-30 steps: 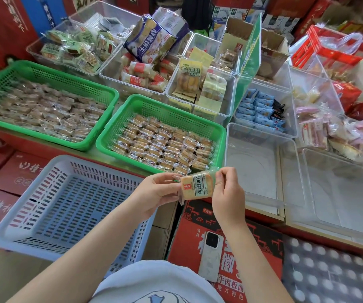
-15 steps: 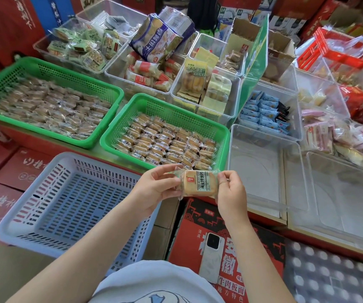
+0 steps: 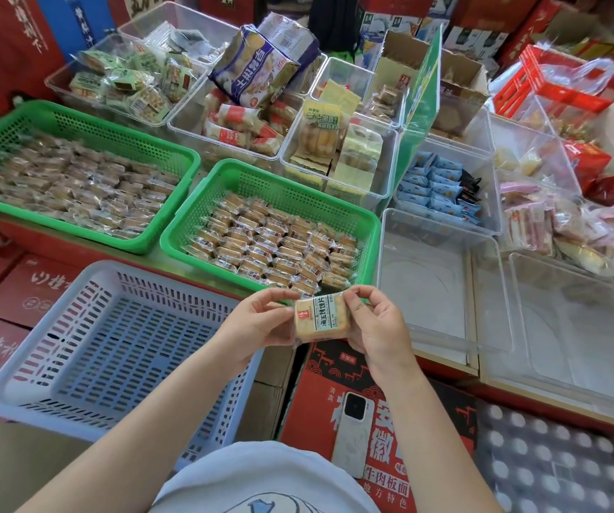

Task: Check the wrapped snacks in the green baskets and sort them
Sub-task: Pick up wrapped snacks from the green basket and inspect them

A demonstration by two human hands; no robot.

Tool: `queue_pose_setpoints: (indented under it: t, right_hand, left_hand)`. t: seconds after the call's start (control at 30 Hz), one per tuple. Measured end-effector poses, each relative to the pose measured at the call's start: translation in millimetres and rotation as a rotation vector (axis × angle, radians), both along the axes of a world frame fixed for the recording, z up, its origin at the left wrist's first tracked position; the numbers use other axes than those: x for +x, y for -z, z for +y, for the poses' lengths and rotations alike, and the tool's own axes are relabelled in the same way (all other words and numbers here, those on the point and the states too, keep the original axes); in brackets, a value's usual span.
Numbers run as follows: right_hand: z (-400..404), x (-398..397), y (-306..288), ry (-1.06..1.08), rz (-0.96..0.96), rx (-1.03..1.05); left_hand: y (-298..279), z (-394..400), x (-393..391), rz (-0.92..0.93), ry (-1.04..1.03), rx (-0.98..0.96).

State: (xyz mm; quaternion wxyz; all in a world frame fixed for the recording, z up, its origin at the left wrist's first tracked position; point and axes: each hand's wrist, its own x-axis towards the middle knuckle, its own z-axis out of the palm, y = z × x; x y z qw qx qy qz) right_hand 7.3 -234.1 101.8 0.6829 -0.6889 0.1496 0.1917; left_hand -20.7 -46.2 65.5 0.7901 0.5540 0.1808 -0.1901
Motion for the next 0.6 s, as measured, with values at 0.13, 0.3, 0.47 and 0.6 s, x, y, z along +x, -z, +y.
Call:
queue_pose_setpoints:
  t: [0.13,0.3,0.47,0.6]
  right_hand:
    - [-3,5,4,0.047,0.029,-0.026]
    - [-14,12,9,0.115,0.187,0.202]
    - [-20,17,10,-0.026,0.084,-0.079]
    - [-25,23,17,-0.227,-0.004,-0.100]
  left_hand:
    - [-1,-3,0,-0.259,0.188,0.292]
    - [1,-12,3,-0.444,0.218,0.553]
    - [-1,-13,12,-0.262,0.083,0.408]
    - [-2,-19,24,-0.151,0.051,0.273]
